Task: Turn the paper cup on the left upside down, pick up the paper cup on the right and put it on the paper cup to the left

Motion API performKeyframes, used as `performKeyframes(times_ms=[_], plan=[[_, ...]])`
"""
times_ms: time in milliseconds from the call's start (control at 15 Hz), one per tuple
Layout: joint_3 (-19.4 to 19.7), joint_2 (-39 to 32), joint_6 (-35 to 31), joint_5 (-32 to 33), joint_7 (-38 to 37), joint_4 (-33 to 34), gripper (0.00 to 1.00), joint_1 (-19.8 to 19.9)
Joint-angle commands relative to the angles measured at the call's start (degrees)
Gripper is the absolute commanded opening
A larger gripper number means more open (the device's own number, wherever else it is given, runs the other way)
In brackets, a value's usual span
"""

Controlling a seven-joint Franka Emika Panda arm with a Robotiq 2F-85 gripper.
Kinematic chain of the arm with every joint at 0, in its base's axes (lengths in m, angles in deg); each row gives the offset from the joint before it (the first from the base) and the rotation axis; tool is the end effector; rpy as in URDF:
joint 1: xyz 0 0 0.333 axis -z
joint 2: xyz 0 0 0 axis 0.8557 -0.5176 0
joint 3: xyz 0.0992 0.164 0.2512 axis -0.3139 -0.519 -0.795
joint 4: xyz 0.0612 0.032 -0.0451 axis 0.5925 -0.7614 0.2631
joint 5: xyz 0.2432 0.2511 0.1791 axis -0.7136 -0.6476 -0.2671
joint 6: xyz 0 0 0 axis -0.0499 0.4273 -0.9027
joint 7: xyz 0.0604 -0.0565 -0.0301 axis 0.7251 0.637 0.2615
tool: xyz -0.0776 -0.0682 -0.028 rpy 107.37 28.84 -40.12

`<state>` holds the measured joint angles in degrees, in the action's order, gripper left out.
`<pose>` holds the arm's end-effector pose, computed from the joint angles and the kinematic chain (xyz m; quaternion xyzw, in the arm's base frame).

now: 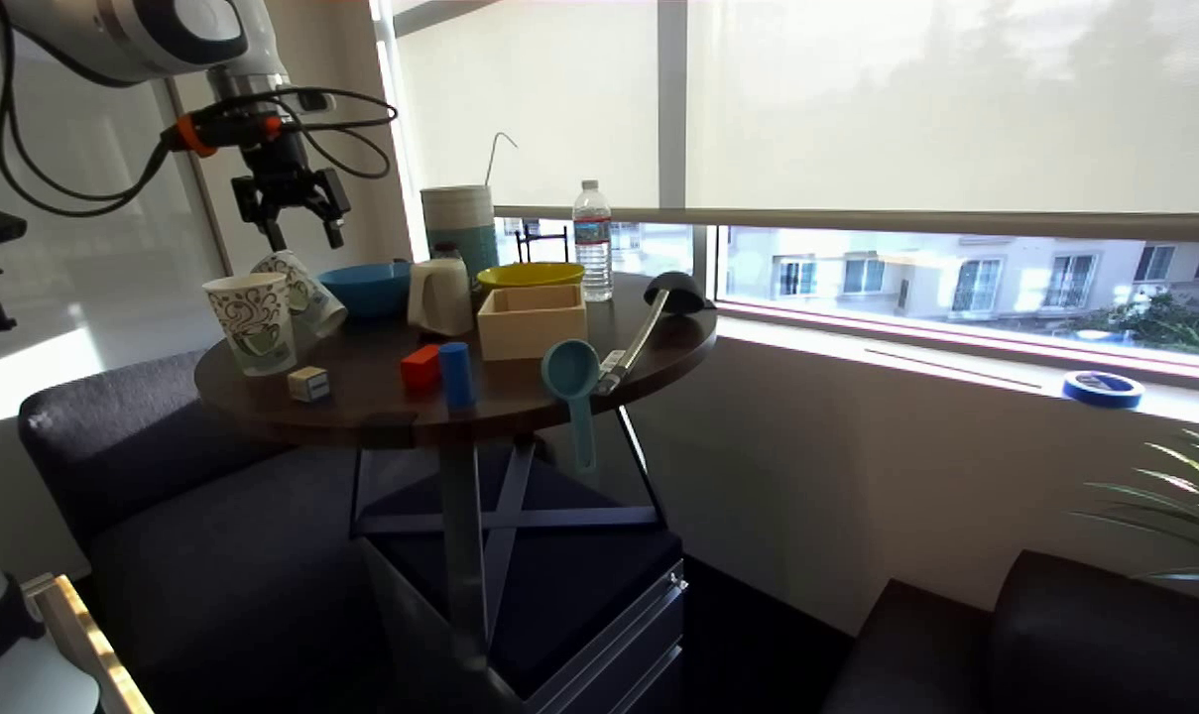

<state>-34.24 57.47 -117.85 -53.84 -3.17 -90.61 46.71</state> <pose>0.4278 0.1665 0.5074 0.9717 0.2273 0.0617 0.0167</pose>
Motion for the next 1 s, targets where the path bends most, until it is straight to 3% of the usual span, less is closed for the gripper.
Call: performKeyframes(times_ms=[0,333,733,933], plan=[[1.0,0.8,3.4,-5.3,1.8,1.1,1.00,-0.6],[0.2,0.5,5.9,-6.7,-1.5,1.4,1.00,0.2],[0.2,0.4,4.0,-5.5,-0.4,0.5,1.00,0.3],[-1.9,-0.7,5.7,-4.2,-7.3,1.3,1.00,0.8]])
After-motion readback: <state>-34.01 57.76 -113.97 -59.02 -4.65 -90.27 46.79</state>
